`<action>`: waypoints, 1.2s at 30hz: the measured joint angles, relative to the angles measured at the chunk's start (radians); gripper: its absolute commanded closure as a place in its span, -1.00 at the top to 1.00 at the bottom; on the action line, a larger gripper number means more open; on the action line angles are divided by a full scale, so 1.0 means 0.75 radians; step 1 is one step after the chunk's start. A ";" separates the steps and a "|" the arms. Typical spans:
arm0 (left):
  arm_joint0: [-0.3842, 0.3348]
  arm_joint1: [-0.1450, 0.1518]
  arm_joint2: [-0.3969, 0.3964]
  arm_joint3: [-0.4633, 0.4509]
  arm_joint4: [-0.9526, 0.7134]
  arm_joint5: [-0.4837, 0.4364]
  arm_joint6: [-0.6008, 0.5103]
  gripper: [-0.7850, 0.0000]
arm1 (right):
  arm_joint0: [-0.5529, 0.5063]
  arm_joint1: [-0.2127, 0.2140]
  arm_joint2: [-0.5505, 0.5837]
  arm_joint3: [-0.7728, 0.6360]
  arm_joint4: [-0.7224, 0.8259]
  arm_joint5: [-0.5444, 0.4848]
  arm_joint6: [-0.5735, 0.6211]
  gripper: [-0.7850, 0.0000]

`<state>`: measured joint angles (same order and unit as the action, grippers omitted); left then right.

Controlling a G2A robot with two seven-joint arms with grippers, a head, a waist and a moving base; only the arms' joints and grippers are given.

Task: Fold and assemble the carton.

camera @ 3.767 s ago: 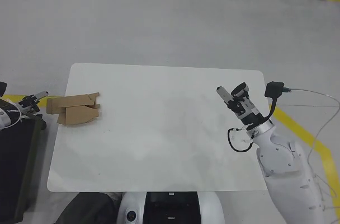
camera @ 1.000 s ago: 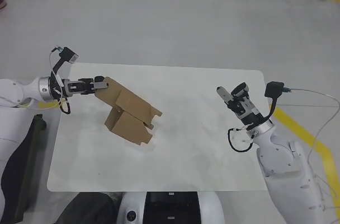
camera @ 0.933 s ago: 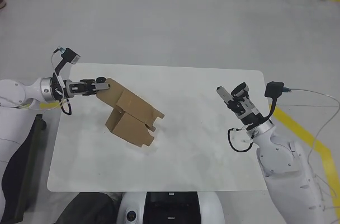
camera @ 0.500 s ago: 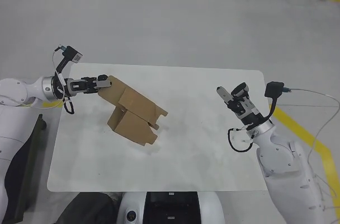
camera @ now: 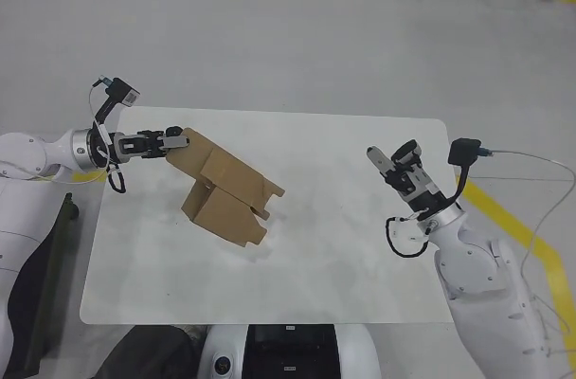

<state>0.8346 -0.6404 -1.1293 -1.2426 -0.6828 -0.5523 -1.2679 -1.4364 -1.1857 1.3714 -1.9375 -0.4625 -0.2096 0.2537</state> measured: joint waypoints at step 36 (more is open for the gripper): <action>0.000 0.000 0.000 0.000 0.000 0.000 0.000 -1.00 | 0.172 -0.061 -0.536 0.374 0.561 -0.321 0.519 1.00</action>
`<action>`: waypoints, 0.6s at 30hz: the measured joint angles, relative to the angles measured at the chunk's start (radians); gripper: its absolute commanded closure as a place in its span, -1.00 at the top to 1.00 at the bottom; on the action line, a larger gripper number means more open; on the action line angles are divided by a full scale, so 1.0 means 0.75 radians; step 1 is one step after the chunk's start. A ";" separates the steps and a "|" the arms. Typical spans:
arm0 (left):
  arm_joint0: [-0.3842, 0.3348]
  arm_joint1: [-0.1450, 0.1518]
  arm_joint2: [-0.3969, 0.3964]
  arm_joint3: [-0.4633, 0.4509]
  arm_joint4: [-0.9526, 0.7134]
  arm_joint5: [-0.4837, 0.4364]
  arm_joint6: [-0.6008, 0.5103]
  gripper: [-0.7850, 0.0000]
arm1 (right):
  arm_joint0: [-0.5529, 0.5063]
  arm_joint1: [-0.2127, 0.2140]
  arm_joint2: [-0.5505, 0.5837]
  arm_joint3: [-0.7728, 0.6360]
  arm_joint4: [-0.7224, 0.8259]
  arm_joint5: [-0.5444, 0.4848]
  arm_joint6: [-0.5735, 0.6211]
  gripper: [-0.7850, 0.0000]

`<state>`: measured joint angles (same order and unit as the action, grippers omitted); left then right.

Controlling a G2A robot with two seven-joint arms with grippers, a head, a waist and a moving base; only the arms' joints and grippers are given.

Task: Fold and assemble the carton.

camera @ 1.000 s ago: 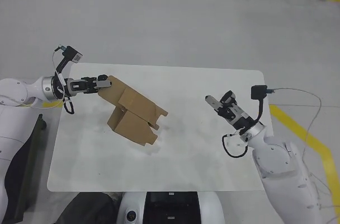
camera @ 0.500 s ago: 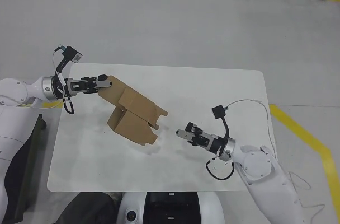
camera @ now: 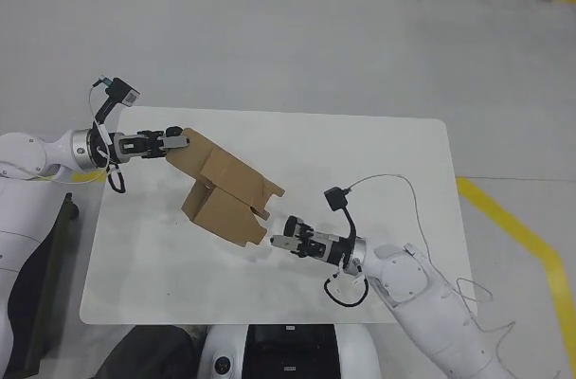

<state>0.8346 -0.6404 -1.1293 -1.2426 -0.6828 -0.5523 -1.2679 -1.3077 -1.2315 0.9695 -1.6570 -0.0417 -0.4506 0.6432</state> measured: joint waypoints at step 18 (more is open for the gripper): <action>0.000 0.000 0.000 0.000 0.000 0.000 0.000 -1.00 | 0.107 -0.055 -0.182 0.134 0.182 -0.174 -0.006 1.00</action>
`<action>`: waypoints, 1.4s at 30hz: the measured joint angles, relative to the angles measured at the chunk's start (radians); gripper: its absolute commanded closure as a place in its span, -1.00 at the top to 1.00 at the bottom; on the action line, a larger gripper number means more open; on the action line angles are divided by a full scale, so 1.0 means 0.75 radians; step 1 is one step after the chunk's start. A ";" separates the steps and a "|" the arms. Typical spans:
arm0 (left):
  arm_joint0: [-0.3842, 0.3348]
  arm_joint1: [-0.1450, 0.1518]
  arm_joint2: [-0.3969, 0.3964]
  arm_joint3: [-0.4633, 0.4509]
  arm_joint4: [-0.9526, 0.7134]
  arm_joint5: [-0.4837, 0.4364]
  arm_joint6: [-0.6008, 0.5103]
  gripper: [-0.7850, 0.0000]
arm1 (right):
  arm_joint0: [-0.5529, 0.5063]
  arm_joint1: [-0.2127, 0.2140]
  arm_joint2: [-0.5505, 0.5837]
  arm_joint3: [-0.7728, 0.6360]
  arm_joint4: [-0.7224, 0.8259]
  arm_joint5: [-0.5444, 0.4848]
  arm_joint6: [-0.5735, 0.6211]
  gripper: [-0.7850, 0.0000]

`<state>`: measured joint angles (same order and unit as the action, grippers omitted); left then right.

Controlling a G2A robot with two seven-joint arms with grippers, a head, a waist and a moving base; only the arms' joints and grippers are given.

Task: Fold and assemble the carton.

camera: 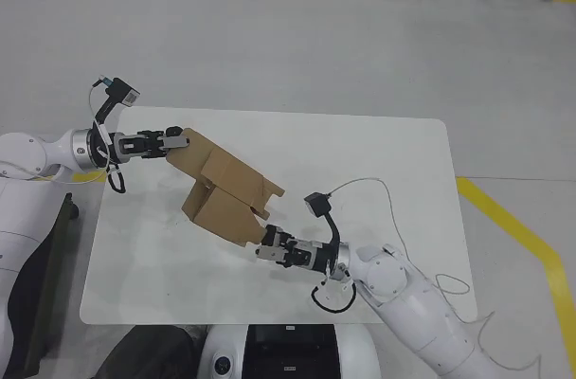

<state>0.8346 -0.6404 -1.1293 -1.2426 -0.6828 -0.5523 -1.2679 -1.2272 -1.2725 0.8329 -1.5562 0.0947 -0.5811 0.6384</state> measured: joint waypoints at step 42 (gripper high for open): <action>0.000 0.000 0.000 0.000 0.000 0.000 0.000 -1.00 | 0.049 -0.036 -0.080 0.026 0.367 -0.032 0.057 0.58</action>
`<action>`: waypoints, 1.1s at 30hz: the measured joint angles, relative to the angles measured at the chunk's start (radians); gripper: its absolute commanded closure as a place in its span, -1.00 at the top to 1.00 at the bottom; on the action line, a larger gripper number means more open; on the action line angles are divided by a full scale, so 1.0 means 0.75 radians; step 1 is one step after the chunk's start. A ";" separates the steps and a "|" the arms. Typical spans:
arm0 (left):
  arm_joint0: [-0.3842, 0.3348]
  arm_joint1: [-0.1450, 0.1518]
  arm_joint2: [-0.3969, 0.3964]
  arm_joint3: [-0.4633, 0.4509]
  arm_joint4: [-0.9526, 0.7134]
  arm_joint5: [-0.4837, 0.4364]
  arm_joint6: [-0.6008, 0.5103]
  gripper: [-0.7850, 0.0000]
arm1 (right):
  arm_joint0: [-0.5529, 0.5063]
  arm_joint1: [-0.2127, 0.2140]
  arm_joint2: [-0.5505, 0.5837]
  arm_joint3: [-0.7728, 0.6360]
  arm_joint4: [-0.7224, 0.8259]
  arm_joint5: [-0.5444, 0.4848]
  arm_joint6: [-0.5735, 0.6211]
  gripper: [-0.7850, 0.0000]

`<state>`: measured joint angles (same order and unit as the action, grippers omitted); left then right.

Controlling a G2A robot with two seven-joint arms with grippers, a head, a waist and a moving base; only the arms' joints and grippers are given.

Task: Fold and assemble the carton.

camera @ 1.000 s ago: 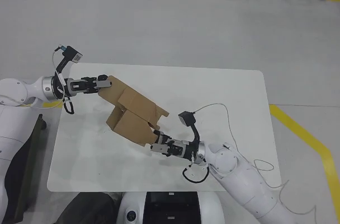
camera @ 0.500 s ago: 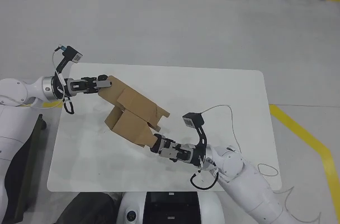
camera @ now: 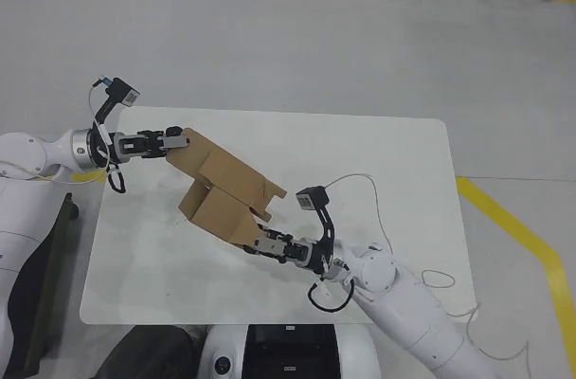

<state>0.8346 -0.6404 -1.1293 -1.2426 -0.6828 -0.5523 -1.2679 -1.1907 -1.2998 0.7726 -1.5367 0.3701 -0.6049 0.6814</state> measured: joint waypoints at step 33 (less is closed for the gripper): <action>0.000 0.000 0.000 0.000 0.000 0.000 0.000 1.00 | -0.032 -0.017 0.053 -0.012 -0.137 0.071 -0.122 -1.00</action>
<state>0.8346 -0.6404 -1.1293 -1.2426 -0.6828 -0.5523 -1.2679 -1.2150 -1.3125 0.8125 -1.5458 0.2671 -0.5519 0.5896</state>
